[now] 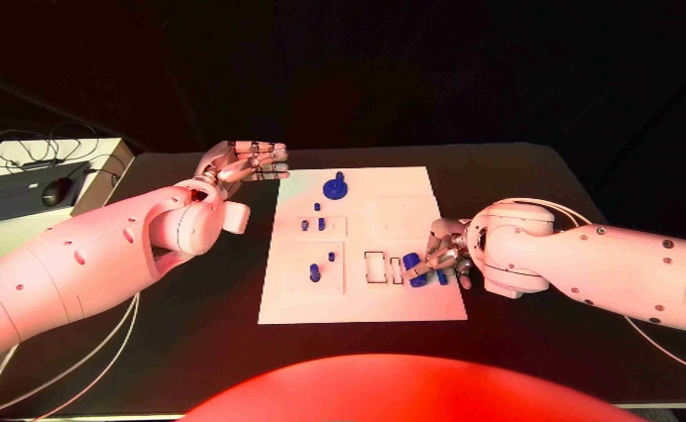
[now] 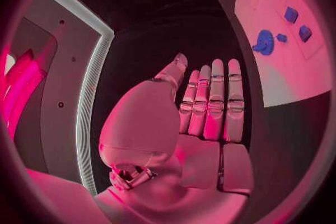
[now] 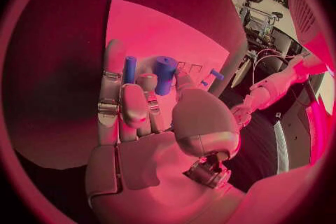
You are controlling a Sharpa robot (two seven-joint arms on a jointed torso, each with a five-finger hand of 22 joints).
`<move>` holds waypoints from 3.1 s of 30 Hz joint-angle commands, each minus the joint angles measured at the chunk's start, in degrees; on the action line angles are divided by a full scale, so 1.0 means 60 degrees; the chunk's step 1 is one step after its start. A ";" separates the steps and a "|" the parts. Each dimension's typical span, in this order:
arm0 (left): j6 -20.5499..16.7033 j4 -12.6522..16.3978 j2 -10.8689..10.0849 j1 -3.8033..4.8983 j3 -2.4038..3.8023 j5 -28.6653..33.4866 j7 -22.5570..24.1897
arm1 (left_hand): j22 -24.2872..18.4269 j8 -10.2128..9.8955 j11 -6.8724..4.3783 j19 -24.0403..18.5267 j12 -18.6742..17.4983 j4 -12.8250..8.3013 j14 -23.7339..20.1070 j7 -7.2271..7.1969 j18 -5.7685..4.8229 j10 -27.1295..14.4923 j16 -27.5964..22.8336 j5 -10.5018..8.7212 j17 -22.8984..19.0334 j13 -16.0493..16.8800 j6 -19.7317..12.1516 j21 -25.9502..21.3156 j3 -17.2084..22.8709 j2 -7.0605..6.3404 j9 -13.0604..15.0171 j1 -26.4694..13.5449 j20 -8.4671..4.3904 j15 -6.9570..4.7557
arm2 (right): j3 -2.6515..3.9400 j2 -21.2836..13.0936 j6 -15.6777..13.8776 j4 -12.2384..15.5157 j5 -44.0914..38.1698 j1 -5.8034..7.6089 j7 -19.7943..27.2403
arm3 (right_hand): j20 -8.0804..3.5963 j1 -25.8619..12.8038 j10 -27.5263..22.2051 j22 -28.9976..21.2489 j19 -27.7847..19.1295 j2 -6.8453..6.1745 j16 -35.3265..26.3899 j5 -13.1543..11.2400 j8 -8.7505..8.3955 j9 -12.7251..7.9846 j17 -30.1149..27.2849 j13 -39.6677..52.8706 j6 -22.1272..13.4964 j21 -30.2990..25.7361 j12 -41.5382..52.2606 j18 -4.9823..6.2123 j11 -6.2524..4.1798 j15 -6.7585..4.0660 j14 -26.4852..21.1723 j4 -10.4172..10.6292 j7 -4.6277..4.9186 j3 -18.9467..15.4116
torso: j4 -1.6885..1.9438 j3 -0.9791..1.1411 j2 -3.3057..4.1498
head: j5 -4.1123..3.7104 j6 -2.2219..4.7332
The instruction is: Assemble the parts on the task board
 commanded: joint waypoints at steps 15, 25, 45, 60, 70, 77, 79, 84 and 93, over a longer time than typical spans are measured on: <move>0.0178 0.0051 -0.0039 -0.0006 0.0004 0.0107 0.0118 | -0.0044 0.0018 -0.0022 0.0068 -0.0018 0.0051 -0.0021 0.0011 -0.0070 -0.0058 -0.0008 -0.0007 0.0017 0.0000 -0.0185 0.0019 -0.0111 0.0104 0.0004 -0.0049 0.0042 0.0001 | -0.0004 0.0302 0.0107 -0.0402 -0.0272 -0.0175 -0.0063 | -0.0034 -0.0077 -0.0037 0.0035 0.0154 -0.0019 0.0003 -0.0037 -0.0060 0.0046 0.0007 -0.0027 -0.0087 -0.0073 -0.0053 0.0076 -0.0021 0.0019 0.0057 0.0085 -0.0014 0.0011 | -0.0010 0.0003 0.0001 | 0.0024 0.0001; 0.0245 0.0069 -0.0045 -0.0005 0.0004 0.0131 0.0081 | -0.0065 0.0019 -0.0022 0.0073 -0.0019 0.0091 -0.0015 0.0015 -0.0070 -0.0051 -0.0008 -0.0007 0.0023 0.0000 -0.0167 0.0019 -0.0145 0.0118 0.0004 -0.0072 0.0045 0.0001 | -0.0005 0.0492 0.0151 -0.0589 -0.0410 -0.0258 -0.0062 | -0.0022 -0.0059 -0.0130 0.0051 0.0142 -0.0104 -0.0005 0.0197 -0.0070 0.0067 0.0028 -0.0109 -0.0142 -0.0115 -0.0161 0.0077 -0.0002 0.0033 0.0052 0.0001 0.0009 0.0016 | -0.0003 0.0000 0.0005 | 0.0019 0.0001; 0.0332 0.0061 -0.0040 -0.0005 0.0004 0.0152 0.0029 | -0.0101 0.0017 -0.0029 0.0089 -0.0018 0.0136 -0.0002 0.0010 -0.0068 -0.0035 -0.0007 -0.0007 0.0039 0.0001 -0.0151 0.0024 -0.0166 0.0160 0.0004 -0.0065 0.0042 -0.0005 | -0.0008 0.0523 -0.0141 -0.0753 0.0397 -0.0341 -0.0026 | -0.0058 -0.0124 -0.0165 0.0137 0.0186 -0.0242 -0.0042 0.2299 -0.0052 0.0040 0.0085 -0.0194 -0.0100 -0.0209 -0.0155 0.0046 -0.0049 -0.0007 0.0061 -0.0960 -0.0016 0.1593 | -0.0008 0.0005 -0.0002 | 0.0052 0.0001; 0.0341 0.0037 -0.0026 -0.0005 0.0003 0.0152 0.0012 | -0.0104 0.0019 -0.0030 0.0089 -0.0018 0.0128 -0.0002 0.0008 -0.0068 -0.0034 -0.0007 -0.0006 0.0040 0.0000 -0.0147 0.0024 -0.0159 0.0162 0.0004 -0.0049 0.0040 -0.0006 | 0.0016 -0.0046 -0.0858 -0.0012 0.1722 0.0047 0.0040 | -0.0056 -0.0309 -0.0174 0.0183 0.0187 -0.0342 -0.0062 0.2253 -0.0043 0.0124 0.0077 -0.0247 -0.0107 -0.0252 -0.0193 0.0044 -0.0051 -0.0004 0.0066 -0.1108 -0.0022 0.1861 | -0.0019 0.0004 0.0005 | 0.0058 0.0001; 0.0354 0.0033 -0.0023 -0.0005 0.0003 0.0152 0.0009 | -0.0107 0.0019 -0.0030 0.0090 -0.0018 0.0127 -0.0002 0.0008 -0.0069 -0.0035 -0.0007 -0.0006 0.0041 0.0000 -0.0147 0.0024 -0.0154 0.0163 0.0004 -0.0047 0.0039 -0.0006 | 0.0042 -0.0155 -0.1128 0.0397 0.2508 0.0226 0.0060 | -0.0056 -0.0329 -0.0180 0.0189 0.0189 -0.0349 -0.0072 0.2234 -0.0045 0.0132 0.0068 -0.0270 -0.0110 -0.0260 -0.0215 0.0043 -0.0049 -0.0003 0.0065 -0.1099 -0.0019 0.1853 | -0.0014 0.0000 0.0008 | 0.0060 0.0001; 0.0365 0.0041 -0.0032 -0.0005 0.0003 0.0152 -0.0001 | -0.0128 0.0018 -0.0030 0.0093 -0.0019 0.0122 -0.0004 0.0009 -0.0072 -0.0036 -0.0007 -0.0006 0.0046 0.0000 -0.0147 0.0027 -0.0129 0.0166 0.0004 -0.0034 0.0036 -0.0007 | 0.0046 0.0007 -0.1219 0.0416 0.3298 0.0281 0.0070 | -0.0053 -0.0335 -0.0198 0.0194 0.0186 -0.0342 -0.0074 0.2218 -0.0050 0.0140 0.0070 -0.0283 -0.0125 -0.0274 -0.0228 0.0042 -0.0043 0.0001 0.0067 -0.1091 -0.0013 0.1838 | 0.0002 0.0000 0.0012 | 0.0064 0.0001; 0.0375 0.0039 -0.0030 -0.0005 0.0003 0.0152 -0.0005 | -0.0136 0.0017 -0.0031 0.0096 -0.0019 0.0110 -0.0006 0.0010 -0.0072 -0.0037 -0.0008 -0.0006 0.0046 0.0000 -0.0150 0.0029 -0.0119 0.0156 0.0003 -0.0025 0.0035 -0.0007 | 0.0046 0.0119 -0.1233 0.0354 0.3583 0.0294 0.0072 | -0.0053 -0.0335 -0.0198 0.0194 0.0186 -0.0342 -0.0074 0.2218 -0.0050 0.0140 0.0070 -0.0283 -0.0125 -0.0274 -0.0228 0.0042 -0.0043 0.0001 0.0067 -0.1091 -0.0013 0.1838 | -0.0009 -0.0005 0.0004 | 0.0076 0.0001; 0.0411 0.0043 -0.0013 -0.0005 0.0003 0.0152 -0.0012 | -0.0137 0.0017 -0.0031 0.0096 -0.0019 0.0108 -0.0006 0.0010 -0.0072 -0.0038 -0.0008 -0.0006 0.0046 0.0000 -0.0150 0.0029 -0.0117 0.0154 0.0003 -0.0023 0.0035 -0.0007 | 0.0043 0.0489 -0.1204 0.0143 0.4023 0.0307 0.0070 | -0.0046 -0.0364 -0.0226 0.0197 0.0179 -0.0332 -0.0080 0.2170 -0.0054 0.0148 0.0070 -0.0289 -0.0145 -0.0292 -0.0232 0.0043 -0.0033 0.0009 0.0063 -0.1078 -0.0002 0.1798 | -0.0001 -0.0007 0.0008 | 0.0048 0.0001; 0.0436 0.0059 -0.0021 -0.0005 0.0002 0.0152 -0.0017 | -0.0144 0.0017 -0.0028 0.0094 -0.0019 0.0114 -0.0009 0.0010 -0.0074 -0.0039 -0.0008 -0.0006 0.0046 0.0000 -0.0154 0.0028 -0.0110 0.0154 0.0003 -0.0040 0.0036 -0.0005 | 0.0030 0.1031 -0.1185 -0.0330 0.4177 0.0274 0.0060 | -0.0040 -0.0385 -0.0248 0.0204 0.0177 -0.0312 -0.0082 0.2096 -0.0048 0.0158 0.0075 -0.0298 -0.0157 -0.0306 -0.0231 0.0047 -0.0027 0.0015 0.0063 -0.1052 0.0004 0.1752 | 0.0011 -0.0003 0.0020 | 0.0065 0.0001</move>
